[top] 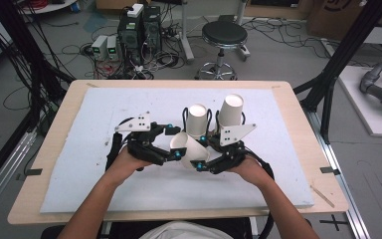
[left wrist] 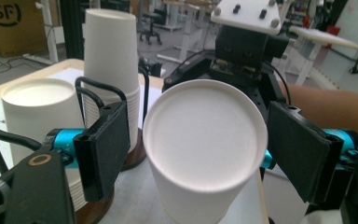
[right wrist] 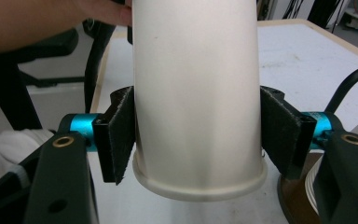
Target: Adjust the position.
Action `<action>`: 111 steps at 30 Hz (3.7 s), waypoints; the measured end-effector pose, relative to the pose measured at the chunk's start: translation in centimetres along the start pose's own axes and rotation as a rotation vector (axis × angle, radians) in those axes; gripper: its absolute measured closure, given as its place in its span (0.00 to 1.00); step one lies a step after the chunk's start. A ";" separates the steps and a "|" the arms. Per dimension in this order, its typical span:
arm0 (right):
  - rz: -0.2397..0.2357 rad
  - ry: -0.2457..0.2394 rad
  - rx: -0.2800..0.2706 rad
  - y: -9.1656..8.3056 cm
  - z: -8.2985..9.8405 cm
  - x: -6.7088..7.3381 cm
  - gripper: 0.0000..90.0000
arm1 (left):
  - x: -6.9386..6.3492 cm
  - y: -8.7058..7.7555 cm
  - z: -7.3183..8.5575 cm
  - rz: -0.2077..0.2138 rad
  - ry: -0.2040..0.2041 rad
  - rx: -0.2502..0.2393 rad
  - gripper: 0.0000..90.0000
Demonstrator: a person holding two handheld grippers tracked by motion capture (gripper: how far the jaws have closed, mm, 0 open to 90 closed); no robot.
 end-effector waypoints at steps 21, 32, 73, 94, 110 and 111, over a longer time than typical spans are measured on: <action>0.006 0.034 -0.175 -1.1 -1.2 0.1 0.21 | 0.4 -1.2 -0.9 0.052 -0.030 -0.125 0.39; -0.028 0.007 -0.145 0.2 -1.2 0.8 0.29 | -0.7 -0.6 -0.9 0.107 0.016 -0.132 0.39; -0.017 0.042 -0.137 -0.9 -1.3 0.2 0.21 | -0.4 -0.9 -1.0 0.071 0.031 -0.105 0.39; -0.034 -0.001 -0.074 -1.0 -0.7 0.0 0.35 | -0.1 -0.5 0.0 0.051 0.030 -0.018 0.32; -0.060 -0.023 0.033 -1.2 -0.5 0.2 0.36 | -0.3 -0.5 0.5 0.077 0.079 0.063 0.35; -0.060 -0.028 0.030 -1.2 -0.5 0.2 0.36 | -0.2 -0.6 0.5 0.076 0.077 0.057 0.37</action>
Point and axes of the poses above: each handheld gripper's, and its own axes: y roughly forward along the jaws, z roughly out of its underside, x roughly to its left, the point moved 5 cm from there along y, roughly forward along the jaws, and after that the axes turned 7 degrees about -z, right-handed, at the moved point
